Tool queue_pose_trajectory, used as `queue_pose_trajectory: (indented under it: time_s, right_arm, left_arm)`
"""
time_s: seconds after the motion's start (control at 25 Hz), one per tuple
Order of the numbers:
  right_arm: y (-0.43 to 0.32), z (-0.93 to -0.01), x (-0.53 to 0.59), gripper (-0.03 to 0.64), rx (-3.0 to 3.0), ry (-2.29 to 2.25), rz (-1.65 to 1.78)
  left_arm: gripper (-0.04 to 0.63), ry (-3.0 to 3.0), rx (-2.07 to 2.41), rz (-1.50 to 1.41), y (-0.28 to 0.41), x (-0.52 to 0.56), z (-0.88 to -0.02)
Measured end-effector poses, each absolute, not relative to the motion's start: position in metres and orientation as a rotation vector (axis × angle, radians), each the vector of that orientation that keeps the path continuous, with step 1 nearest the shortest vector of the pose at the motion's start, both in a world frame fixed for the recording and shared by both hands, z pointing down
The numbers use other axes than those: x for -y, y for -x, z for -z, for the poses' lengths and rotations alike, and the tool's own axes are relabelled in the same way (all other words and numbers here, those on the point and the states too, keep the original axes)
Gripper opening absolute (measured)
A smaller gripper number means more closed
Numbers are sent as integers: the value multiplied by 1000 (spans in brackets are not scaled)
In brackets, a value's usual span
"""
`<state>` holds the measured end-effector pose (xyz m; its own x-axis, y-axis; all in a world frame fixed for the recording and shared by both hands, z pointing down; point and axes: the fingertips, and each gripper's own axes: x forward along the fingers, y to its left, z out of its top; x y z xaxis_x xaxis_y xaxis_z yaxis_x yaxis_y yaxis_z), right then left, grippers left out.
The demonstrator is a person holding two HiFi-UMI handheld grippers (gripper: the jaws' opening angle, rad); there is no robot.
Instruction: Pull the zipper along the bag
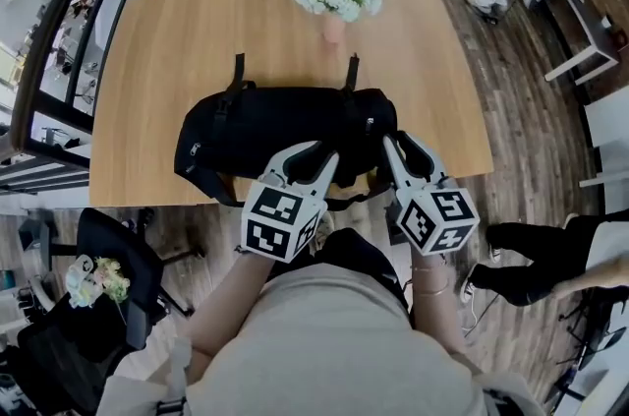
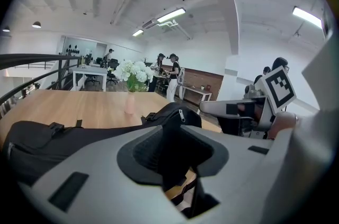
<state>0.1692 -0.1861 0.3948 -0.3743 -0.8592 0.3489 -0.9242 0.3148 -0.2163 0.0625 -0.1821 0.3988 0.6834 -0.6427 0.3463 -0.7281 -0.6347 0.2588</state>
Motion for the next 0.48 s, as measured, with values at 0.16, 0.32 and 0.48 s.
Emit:
queue_pose_trajectory:
  time_s: [0.16, 0.32, 0.48]
  right_arm:
    - [-181, -402, 195, 118, 2397, -1633, -601]
    - [-183, -407, 202, 161, 2415, -1584, -647]
    - [-181, -413, 208, 170, 2445, -1534, -713]
  left_arm:
    - [115, -2531, 1065, -326, -78, 191, -400]
    - [115, -2552, 1057, -334, -94, 199, -397]
    - [115, -2566, 1028, -348, -109, 203, -396]
